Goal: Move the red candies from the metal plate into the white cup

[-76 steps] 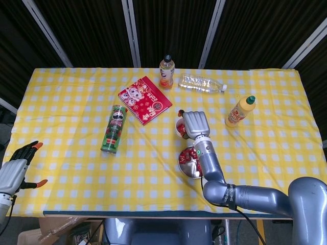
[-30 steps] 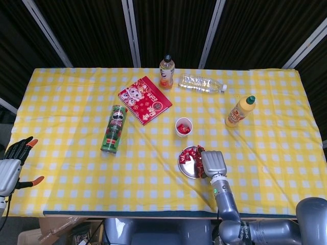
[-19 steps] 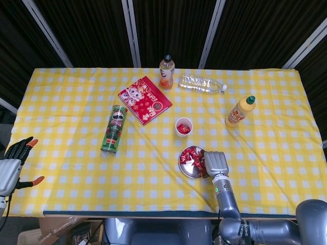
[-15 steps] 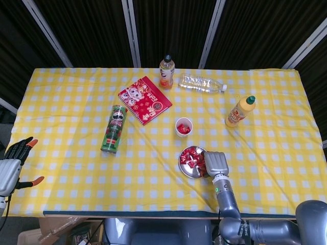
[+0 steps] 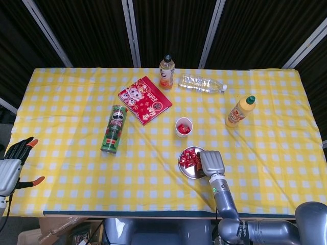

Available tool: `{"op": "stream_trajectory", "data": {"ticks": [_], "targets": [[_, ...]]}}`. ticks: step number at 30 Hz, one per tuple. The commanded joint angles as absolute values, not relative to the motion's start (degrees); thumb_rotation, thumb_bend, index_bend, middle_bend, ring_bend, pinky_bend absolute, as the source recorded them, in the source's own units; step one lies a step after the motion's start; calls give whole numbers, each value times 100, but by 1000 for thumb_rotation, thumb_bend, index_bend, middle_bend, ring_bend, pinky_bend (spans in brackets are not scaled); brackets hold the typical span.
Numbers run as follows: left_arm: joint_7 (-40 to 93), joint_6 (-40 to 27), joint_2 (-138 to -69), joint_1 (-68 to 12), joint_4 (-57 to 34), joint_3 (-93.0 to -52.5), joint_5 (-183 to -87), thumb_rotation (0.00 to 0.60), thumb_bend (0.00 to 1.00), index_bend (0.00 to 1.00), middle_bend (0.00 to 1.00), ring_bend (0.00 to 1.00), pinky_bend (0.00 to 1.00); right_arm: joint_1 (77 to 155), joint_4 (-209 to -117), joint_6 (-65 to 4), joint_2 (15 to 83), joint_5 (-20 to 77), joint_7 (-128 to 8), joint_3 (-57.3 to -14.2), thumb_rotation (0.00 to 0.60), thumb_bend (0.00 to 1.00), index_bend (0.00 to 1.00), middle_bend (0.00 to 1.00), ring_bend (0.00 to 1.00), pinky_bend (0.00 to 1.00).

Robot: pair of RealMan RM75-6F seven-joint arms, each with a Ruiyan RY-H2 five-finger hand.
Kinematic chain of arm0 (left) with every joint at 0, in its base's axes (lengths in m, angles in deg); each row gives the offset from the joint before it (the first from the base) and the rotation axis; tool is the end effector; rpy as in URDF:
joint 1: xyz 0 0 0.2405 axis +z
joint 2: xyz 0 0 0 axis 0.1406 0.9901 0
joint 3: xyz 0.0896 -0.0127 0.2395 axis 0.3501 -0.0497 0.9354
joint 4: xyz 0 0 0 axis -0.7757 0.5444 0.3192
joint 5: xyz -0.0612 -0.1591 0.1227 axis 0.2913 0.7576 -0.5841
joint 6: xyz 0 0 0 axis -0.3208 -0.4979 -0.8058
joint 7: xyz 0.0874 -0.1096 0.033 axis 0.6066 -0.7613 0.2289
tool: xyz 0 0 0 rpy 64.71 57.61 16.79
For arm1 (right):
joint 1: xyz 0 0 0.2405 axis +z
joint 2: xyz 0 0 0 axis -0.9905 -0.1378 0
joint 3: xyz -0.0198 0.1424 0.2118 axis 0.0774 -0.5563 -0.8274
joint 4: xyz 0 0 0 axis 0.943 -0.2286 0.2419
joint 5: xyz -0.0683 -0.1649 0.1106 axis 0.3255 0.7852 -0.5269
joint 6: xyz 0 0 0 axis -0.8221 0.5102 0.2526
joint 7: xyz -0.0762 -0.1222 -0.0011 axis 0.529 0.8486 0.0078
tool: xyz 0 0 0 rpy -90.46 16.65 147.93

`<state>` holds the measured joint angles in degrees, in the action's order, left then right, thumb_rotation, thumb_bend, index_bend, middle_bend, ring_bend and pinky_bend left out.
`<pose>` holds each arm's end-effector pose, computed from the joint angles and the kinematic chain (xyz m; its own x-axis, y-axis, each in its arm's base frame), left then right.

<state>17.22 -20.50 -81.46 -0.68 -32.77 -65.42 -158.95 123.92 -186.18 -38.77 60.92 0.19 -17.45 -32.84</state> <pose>-0.3094 0.1936 0.1561 0.2848 0.1313 0.9496 0.9586 -0.0355 -0.2826 -0.1585 -0.2897 -0.0430 0.3920 -0.4224 0.8173 -0.9090 -0.0411 0.4148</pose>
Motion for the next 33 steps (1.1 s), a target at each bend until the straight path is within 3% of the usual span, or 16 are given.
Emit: {"op": "stream_trajectory", "data": {"ticks": [1, 8, 18, 24, 33], "targets": [[1703, -2044, -8143, -67, -3272, -6539, -15895, 600, 31, 0, 0, 0, 0, 12418, -18794, -3944, 6013, 130, -1684, -3361, 600, 621, 580, 777, 773, 881], [1679, -2033, -8134, -70, -3278, -6535, -15898, 600, 31, 0, 0, 0, 0, 12523, -19298, -4137, 5756, 313, -1458, -3583, 600, 621, 580, 777, 773, 881], [1689, -1948, -8110, -90, -3325, -6533, -15833, 600, 31, 0, 0, 0, 0, 12957, -19583, -4045, 5393, -137, -1147, -4385, 600, 621, 580, 777, 773, 881], [1730, -1871, -8096, -117, -3371, -6539, -15777, 600, 31, 0, 0, 0, 0, 13334, -19139, -3712, 5412, -555, -1056, -4749, 600, 621, 580, 777, 773, 881], [1754, -1776, -8076, -151, -3428, -6560, -15682, 600, 31, 0, 0, 0, 0, 13842, -18089, -3140, 5707, -1087, -1058, -4964, 600, 621, 580, 777, 773, 881]]}}
